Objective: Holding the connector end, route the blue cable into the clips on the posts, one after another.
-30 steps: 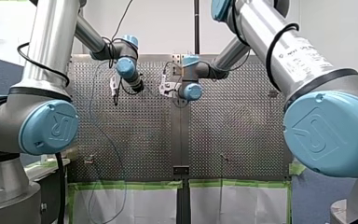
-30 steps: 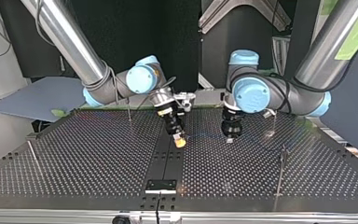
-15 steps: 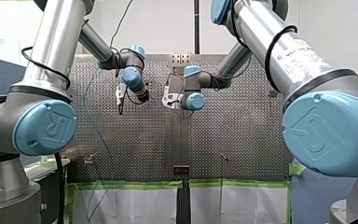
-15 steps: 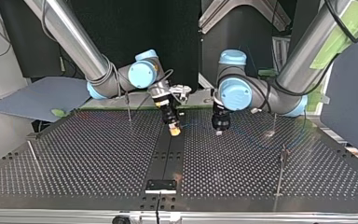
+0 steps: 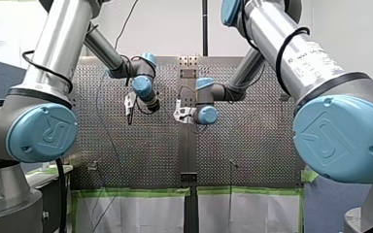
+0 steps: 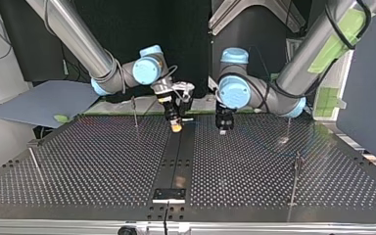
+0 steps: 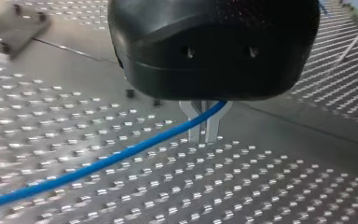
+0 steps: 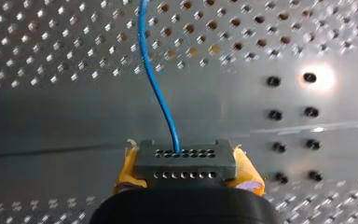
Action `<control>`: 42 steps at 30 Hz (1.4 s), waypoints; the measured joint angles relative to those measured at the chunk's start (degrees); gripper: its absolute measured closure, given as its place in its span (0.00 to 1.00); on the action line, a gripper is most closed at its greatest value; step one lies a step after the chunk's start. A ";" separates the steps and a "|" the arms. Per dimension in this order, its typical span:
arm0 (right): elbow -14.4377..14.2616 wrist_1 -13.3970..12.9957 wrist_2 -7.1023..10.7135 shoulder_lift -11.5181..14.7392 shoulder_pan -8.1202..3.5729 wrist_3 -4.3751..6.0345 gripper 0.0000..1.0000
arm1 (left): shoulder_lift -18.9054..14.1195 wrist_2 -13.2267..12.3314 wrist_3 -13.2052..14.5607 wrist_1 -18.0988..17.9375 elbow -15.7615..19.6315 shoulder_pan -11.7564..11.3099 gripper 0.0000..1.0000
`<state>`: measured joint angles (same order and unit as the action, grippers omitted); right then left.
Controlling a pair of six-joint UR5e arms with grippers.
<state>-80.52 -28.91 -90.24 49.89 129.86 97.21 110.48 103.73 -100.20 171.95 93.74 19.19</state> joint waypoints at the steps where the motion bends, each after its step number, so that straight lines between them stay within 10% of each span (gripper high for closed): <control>1: -0.46 -0.30 -0.05 0.00 -0.12 0.00 1.00 | 0.46 0.17 -0.06 -0.13 0.00 0.37 1.00; 42: -19.77 -17.57 -3.14 -3.55 -6.60 -0.72 1.00 | 17.14 4.33 -3.19 -11.48 2.47 11.66 1.00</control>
<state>-100.29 -46.48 -93.38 46.34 123.26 96.49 127.62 108.07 -103.38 160.47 96.20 30.84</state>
